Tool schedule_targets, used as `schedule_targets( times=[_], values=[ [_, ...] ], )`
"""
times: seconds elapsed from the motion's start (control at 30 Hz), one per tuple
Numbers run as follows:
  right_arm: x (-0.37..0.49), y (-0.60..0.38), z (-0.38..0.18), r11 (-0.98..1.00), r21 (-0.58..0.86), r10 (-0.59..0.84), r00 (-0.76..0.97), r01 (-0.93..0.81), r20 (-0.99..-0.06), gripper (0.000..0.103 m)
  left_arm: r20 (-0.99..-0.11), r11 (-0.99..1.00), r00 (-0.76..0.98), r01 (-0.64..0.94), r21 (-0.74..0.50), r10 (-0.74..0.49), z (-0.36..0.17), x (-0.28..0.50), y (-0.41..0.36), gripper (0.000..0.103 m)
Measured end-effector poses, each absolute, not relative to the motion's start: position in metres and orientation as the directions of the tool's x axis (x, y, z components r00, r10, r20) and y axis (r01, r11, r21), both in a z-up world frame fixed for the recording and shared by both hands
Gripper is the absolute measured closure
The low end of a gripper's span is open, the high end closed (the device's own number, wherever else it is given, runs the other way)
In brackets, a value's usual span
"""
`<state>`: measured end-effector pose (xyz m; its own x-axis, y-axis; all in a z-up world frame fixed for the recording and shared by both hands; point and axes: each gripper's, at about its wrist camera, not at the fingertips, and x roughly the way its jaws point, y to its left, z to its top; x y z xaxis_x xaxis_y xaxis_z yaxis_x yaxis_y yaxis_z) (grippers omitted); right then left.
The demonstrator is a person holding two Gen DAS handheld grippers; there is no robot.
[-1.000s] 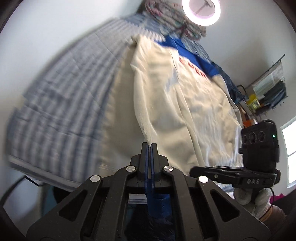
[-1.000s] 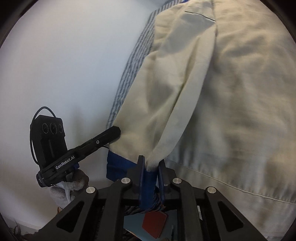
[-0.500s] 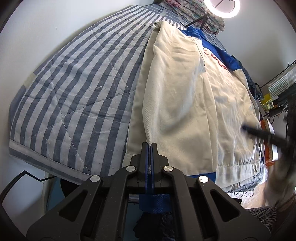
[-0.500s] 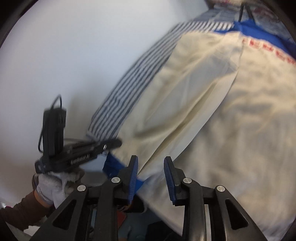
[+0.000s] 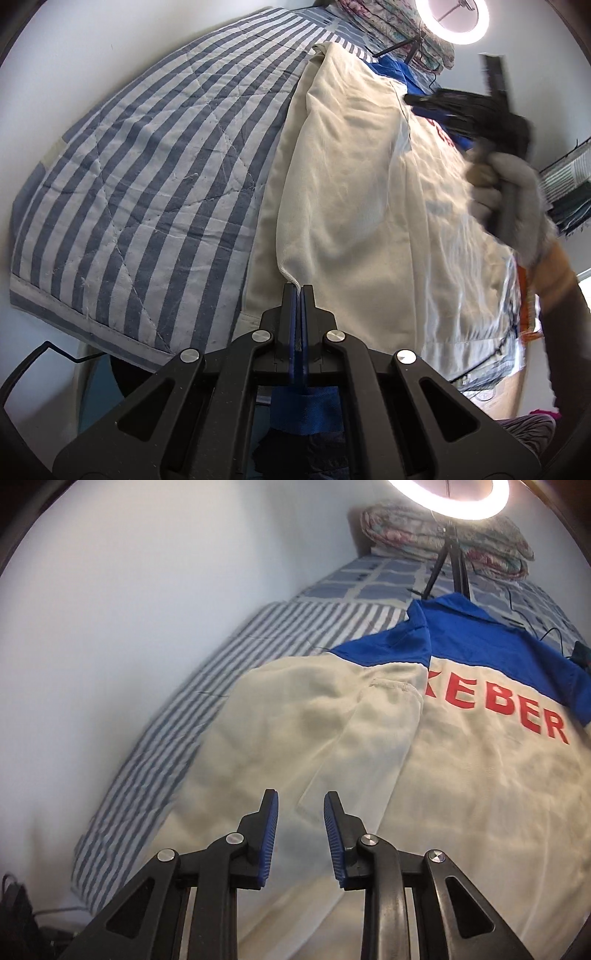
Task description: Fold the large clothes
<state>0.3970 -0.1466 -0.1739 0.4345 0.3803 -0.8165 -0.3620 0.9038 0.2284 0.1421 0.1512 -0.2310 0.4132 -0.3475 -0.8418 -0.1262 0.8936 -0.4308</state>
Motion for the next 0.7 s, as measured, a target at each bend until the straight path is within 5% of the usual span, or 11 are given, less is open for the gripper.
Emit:
schedule_targets(
  times=[0.23, 0.37, 0.53, 0.7],
  values=[
    [0.439, -0.142, -0.222, 0.934, 0.204, 0.319, 0.423, -0.295, -0.848, 0.079, -0.845, 0.907, 0.427, -0.118, -0.404, -0.321, -0.228, 0.139, 0.151, 0.103],
    [0.440, -0.123, -0.213, 0.939, 0.109, 0.245, 0.412, -0.326, -0.878, 0.074, -0.851, 0.909, 0.423, -0.128, -0.396, -0.311, -0.231, 0.133, 0.151, 0.103],
    [0.425, -0.092, -0.167, 0.880, 0.163, 0.364, 0.416, -0.445, -0.833, 0.073, -0.835, 0.897, 0.446, -0.136, -0.419, -0.323, -0.228, 0.120, 0.154, 0.103],
    [0.428, -0.041, -0.171, 0.853, 0.073, 0.315, 0.397, -0.517, -0.862, 0.073, -0.835, 0.897, 0.448, -0.142, -0.420, -0.320, -0.228, 0.115, 0.156, 0.103]
  ],
)
